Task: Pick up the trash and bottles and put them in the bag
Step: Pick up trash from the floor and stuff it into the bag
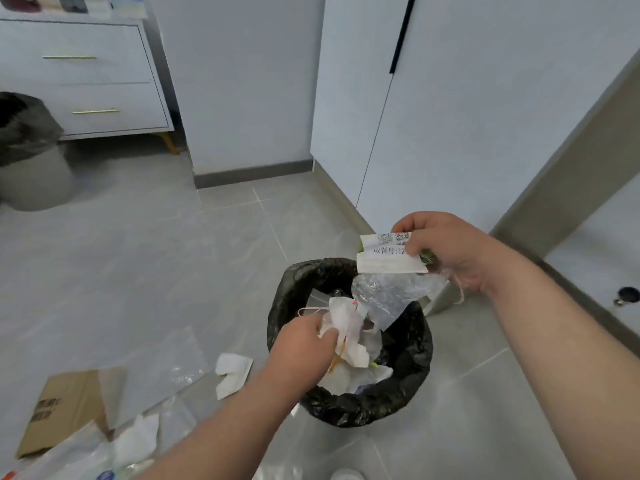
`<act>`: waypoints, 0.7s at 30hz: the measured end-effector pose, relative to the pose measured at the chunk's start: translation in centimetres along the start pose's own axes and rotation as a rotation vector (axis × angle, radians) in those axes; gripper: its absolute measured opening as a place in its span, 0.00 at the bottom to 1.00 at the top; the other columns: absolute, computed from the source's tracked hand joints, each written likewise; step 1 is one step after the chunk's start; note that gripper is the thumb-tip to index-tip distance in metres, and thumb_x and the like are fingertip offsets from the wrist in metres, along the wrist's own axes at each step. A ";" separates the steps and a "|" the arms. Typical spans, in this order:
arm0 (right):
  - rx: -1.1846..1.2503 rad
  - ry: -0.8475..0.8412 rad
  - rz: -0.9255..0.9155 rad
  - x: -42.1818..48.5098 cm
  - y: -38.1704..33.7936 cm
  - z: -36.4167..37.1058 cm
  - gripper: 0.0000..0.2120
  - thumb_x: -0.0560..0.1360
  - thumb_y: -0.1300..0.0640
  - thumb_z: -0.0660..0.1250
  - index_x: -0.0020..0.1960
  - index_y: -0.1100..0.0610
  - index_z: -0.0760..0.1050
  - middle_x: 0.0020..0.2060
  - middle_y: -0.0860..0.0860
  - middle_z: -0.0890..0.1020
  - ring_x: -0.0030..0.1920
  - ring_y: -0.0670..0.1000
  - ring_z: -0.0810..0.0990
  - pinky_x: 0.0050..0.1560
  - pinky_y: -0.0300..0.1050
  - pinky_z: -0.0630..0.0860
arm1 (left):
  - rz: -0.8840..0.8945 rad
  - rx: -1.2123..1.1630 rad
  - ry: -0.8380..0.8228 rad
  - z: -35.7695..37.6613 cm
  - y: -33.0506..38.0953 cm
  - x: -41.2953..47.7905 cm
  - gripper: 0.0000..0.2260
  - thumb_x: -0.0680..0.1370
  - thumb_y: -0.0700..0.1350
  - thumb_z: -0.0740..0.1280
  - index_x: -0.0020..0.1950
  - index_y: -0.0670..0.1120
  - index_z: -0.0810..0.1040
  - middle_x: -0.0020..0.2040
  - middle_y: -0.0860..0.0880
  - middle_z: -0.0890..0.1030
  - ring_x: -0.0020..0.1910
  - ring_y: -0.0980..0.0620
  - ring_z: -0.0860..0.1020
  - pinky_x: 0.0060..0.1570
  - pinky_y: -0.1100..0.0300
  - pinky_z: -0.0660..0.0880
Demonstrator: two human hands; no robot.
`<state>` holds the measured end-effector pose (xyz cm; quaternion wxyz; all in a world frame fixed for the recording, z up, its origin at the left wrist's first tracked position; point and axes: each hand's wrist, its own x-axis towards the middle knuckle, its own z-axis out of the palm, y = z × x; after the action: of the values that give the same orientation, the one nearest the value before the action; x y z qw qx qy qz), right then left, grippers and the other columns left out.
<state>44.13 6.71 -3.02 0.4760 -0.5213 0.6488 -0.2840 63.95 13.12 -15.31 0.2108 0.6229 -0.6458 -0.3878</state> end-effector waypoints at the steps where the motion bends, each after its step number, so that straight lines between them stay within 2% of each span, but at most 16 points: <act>1: -0.035 -0.015 0.015 0.1 0.6 0.3 0.16 0.69 0.73 0.58 0.40 0.55 0.77 0.33 0.50 0.80 0.33 0.49 0.74 0.24 0.36 0.68 | 0.075 0.157 0.060 -0.2 -0.7 -0.5 0.10 0.76 0.50 0.61 0.49 0.47 0.77 0.47 0.49 0.78 0.48 0.52 0.75 0.50 0.58 0.71; 2: -0.067 -0.034 0.031 0.3 1.3 0.7 0.15 0.69 0.73 0.59 0.41 0.56 0.78 0.35 0.52 0.80 0.33 0.49 0.74 0.24 0.36 0.69 | 0.117 0.301 0.085 -0.3 -1.6 -0.9 0.18 0.77 0.53 0.60 0.65 0.48 0.73 0.63 0.49 0.75 0.62 0.51 0.72 0.61 0.58 0.68; 3: -0.092 -0.060 0.046 0.5 2.0 1.3 0.15 0.69 0.73 0.59 0.42 0.56 0.78 0.37 0.53 0.80 0.34 0.50 0.75 0.24 0.37 0.70 | 0.124 0.404 0.054 -0.4 -2.6 -1.5 0.28 0.77 0.56 0.59 0.75 0.47 0.63 0.75 0.48 0.64 0.73 0.49 0.61 0.70 0.58 0.60; 4: -0.130 -0.089 0.056 0.7 2.7 2.2 0.15 0.70 0.72 0.60 0.43 0.55 0.79 0.40 0.54 0.80 0.35 0.50 0.76 0.27 0.39 0.73 | 0.107 0.461 -0.016 -0.4 -3.6 -2.0 0.35 0.76 0.60 0.58 0.78 0.46 0.52 0.79 0.48 0.51 0.78 0.49 0.50 0.74 0.57 0.52; 5: -0.201 -0.118 0.058 1.0 3.4 3.1 0.14 0.70 0.70 0.61 0.45 0.54 0.79 0.42 0.54 0.81 0.37 0.51 0.78 0.30 0.42 0.75 | 0.085 0.477 -0.092 -0.3 -4.5 -2.4 0.40 0.75 0.64 0.58 0.79 0.46 0.45 0.79 0.49 0.41 0.78 0.51 0.42 0.75 0.56 0.47; 7: -0.414 -0.144 0.035 1.5 4.9 5.1 0.12 0.72 0.65 0.64 0.50 0.53 0.79 0.48 0.52 0.82 0.43 0.52 0.80 0.39 0.46 0.77 | 0.060 0.418 -0.166 0.0 -5.6 -2.7 0.44 0.74 0.67 0.58 0.78 0.46 0.40 0.77 0.51 0.33 0.77 0.53 0.36 0.75 0.58 0.44; 9: -0.623 -0.176 -0.004 2.2 6.8 7.2 0.16 0.74 0.59 0.65 0.61 0.52 0.75 0.59 0.52 0.78 0.55 0.54 0.79 0.52 0.47 0.76 | 0.078 0.365 -0.161 0.1 -6.4 -2.6 0.45 0.74 0.67 0.59 0.78 0.47 0.38 0.76 0.53 0.30 0.77 0.55 0.36 0.75 0.59 0.44; 11: -0.757 -0.255 0.006 2.7 8.9 9.3 0.30 0.74 0.53 0.66 0.74 0.52 0.61 0.72 0.55 0.66 0.68 0.56 0.70 0.64 0.46 0.70 | 0.100 0.322 -0.138 0.2 -6.8 -2.5 0.45 0.74 0.66 0.60 0.78 0.48 0.38 0.74 0.55 0.28 0.76 0.56 0.36 0.75 0.59 0.45; 13: -0.857 -0.317 0.034 2.7 10.9 11.2 0.39 0.73 0.45 0.66 0.78 0.49 0.49 0.77 0.56 0.55 0.74 0.58 0.59 0.71 0.50 0.63 | 0.115 0.304 -0.120 0.5 -7.1 -2.5 0.45 0.73 0.66 0.61 0.77 0.49 0.37 0.71 0.57 0.27 0.76 0.57 0.35 0.75 0.60 0.44; 17: -0.980 -0.408 0.152 2.8 13.3 13.1 0.47 0.68 0.33 0.63 0.78 0.45 0.42 0.78 0.53 0.46 0.76 0.58 0.53 0.74 0.53 0.57 | 0.131 0.260 -0.126 0.5 -7.6 -2.3 0.46 0.73 0.65 0.63 0.77 0.52 0.36 0.71 0.58 0.28 0.73 0.59 0.32 0.74 0.60 0.42; 18: -1.017 -0.440 0.182 2.6 12.8 13.5 0.50 0.65 0.30 0.63 0.77 0.44 0.43 0.78 0.53 0.47 0.76 0.59 0.55 0.73 0.54 0.58 | 0.144 0.234 -0.130 0.2 -7.7 -2.5 0.45 0.73 0.64 0.64 0.77 0.53 0.37 0.71 0.59 0.29 0.73 0.59 0.33 0.74 0.59 0.42; 19: -1.072 -0.471 0.189 2.4 11.8 14.0 0.51 0.61 0.28 0.63 0.77 0.45 0.47 0.77 0.53 0.53 0.74 0.59 0.60 0.71 0.55 0.62 | 0.165 0.205 -0.126 -0.4 -7.8 -2.9 0.44 0.73 0.64 0.64 0.77 0.54 0.38 0.72 0.59 0.30 0.73 0.60 0.35 0.75 0.59 0.43; 21: -1.227 -0.524 0.161 1.8 8.4 14.9 0.47 0.60 0.29 0.64 0.74 0.49 0.60 0.69 0.53 0.71 0.64 0.55 0.72 0.62 0.50 0.71 | 0.224 0.183 -0.062 -2.2 -8.5 -4.1 0.39 0.74 0.66 0.59 0.78 0.56 0.42 0.76 0.59 0.36 0.75 0.60 0.40 0.75 0.61 0.46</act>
<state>54.29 9.41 -16.57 0.2551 -0.6990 0.5925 0.3086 71.66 17.23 -19.57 0.1751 0.5512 -0.7501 -0.3207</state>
